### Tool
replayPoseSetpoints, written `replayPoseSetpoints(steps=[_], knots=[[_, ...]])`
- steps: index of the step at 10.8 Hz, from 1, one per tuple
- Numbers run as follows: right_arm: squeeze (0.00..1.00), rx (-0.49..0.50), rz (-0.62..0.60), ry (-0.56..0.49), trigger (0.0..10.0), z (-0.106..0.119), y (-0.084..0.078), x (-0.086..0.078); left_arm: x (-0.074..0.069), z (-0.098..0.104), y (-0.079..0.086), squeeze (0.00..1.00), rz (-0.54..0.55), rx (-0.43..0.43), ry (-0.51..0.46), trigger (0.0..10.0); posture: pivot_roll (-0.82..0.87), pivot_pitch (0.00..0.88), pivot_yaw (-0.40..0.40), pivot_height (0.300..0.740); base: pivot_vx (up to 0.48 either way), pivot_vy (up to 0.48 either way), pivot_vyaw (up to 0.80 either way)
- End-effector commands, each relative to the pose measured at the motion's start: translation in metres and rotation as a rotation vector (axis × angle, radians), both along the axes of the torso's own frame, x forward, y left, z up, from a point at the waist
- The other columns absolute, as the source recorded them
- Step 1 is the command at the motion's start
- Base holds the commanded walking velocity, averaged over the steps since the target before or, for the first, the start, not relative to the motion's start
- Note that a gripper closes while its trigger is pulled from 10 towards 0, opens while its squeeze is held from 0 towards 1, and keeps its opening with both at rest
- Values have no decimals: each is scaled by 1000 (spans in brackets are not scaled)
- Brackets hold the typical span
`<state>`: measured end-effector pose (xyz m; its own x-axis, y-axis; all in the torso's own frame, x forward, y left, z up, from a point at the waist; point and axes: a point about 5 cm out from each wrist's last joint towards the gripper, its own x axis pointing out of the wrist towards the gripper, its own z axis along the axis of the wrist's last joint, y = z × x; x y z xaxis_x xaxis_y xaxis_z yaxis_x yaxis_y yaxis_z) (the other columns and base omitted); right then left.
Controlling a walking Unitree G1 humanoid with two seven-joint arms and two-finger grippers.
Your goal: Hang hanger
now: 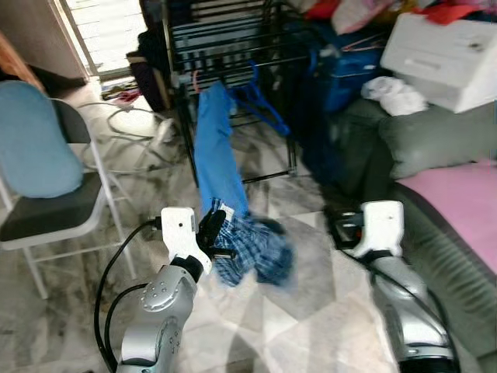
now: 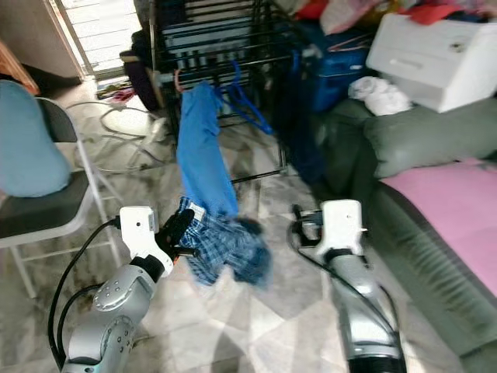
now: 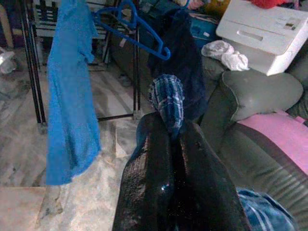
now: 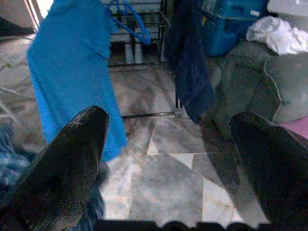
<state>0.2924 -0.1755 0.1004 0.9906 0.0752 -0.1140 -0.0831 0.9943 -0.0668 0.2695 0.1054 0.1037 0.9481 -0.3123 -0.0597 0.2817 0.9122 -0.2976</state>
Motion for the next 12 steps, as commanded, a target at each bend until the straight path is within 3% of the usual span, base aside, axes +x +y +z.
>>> replayPoseSetpoints(steps=[1,5,12], knots=[[0,-5,3,-9,10000,2,0,2,1,0,5,0,19,13,-4,10000,-139,0,82,740,0,0,0],[0,1,9,-11,10000,0,5,1,4,2,2,0,26,-1,8,10000,-137,0,88,740,0,0,0],[0,2,9,-18,10000,0,5,2,3,-2,2,0,13,18,19,10000,-136,0,95,740,0,338,0]])
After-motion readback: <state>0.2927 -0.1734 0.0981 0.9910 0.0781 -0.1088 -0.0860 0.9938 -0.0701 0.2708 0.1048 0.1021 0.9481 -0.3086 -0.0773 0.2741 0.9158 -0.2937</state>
